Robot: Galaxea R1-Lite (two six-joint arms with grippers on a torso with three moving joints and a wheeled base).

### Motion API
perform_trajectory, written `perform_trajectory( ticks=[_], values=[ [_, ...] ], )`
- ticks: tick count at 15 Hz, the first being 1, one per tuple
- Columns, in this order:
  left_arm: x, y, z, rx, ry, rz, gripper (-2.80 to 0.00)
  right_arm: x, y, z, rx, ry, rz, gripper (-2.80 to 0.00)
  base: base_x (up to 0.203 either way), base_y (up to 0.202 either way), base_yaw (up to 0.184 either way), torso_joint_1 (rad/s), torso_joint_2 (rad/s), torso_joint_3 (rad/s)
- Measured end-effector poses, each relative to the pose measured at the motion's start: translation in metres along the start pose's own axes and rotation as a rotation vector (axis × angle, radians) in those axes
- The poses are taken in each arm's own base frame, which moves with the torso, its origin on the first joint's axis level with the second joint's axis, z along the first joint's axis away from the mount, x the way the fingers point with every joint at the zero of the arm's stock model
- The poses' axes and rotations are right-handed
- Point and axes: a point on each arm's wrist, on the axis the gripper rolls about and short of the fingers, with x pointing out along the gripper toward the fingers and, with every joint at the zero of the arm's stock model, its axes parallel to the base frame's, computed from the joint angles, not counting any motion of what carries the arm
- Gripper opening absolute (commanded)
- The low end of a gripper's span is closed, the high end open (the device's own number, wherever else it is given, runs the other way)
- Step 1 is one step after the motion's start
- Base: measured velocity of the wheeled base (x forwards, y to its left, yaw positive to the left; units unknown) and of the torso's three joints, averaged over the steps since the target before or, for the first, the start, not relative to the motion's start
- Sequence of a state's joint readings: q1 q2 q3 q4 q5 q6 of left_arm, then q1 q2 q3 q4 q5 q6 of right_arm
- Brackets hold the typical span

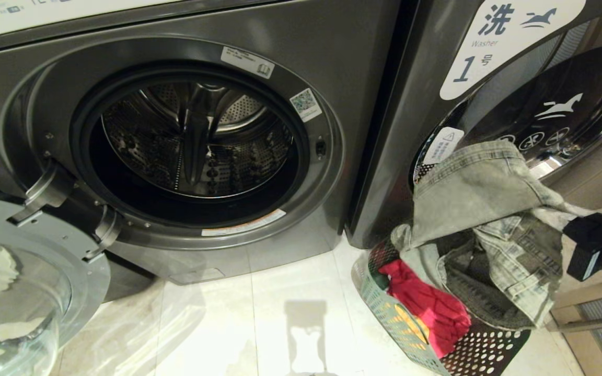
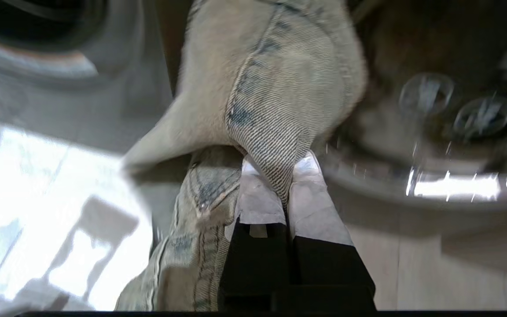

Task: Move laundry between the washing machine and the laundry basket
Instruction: Pick a cloth and place it into the basket

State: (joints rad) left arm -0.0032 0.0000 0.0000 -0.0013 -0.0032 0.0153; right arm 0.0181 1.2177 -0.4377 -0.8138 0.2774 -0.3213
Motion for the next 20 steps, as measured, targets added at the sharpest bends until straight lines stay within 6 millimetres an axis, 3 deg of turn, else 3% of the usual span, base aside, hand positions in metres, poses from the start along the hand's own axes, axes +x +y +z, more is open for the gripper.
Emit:
perform_trajectory(
  ticks=[4,10,14,20],
  values=[
    [0.0,0.0,0.0,0.0,0.0,0.0,-2.8,-0.009,0.01,0.041,-0.043,-0.183,0.062,-2.8,0.0,0.0,0.0,0.0,0.0,0.0],
    [0.0,0.0,0.0,0.0,0.0,0.0,-2.8,0.0,0.051,0.07,-0.07,-0.363,0.311,-2.8,0.0,0.0,0.0,0.0,0.0,0.0],
    [0.0,0.0,0.0,0.0,0.0,0.0,-2.8,0.004,0.084,0.073,-0.1,-0.42,0.463,-2.8,0.0,0.0,0.0,0.0,0.0,0.0],
    [0.0,0.0,0.0,0.0,0.0,0.0,-2.8,0.019,0.111,0.067,-0.133,-0.477,0.528,-2.8,0.0,0.0,0.0,0.0,0.0,0.0]
  ],
)
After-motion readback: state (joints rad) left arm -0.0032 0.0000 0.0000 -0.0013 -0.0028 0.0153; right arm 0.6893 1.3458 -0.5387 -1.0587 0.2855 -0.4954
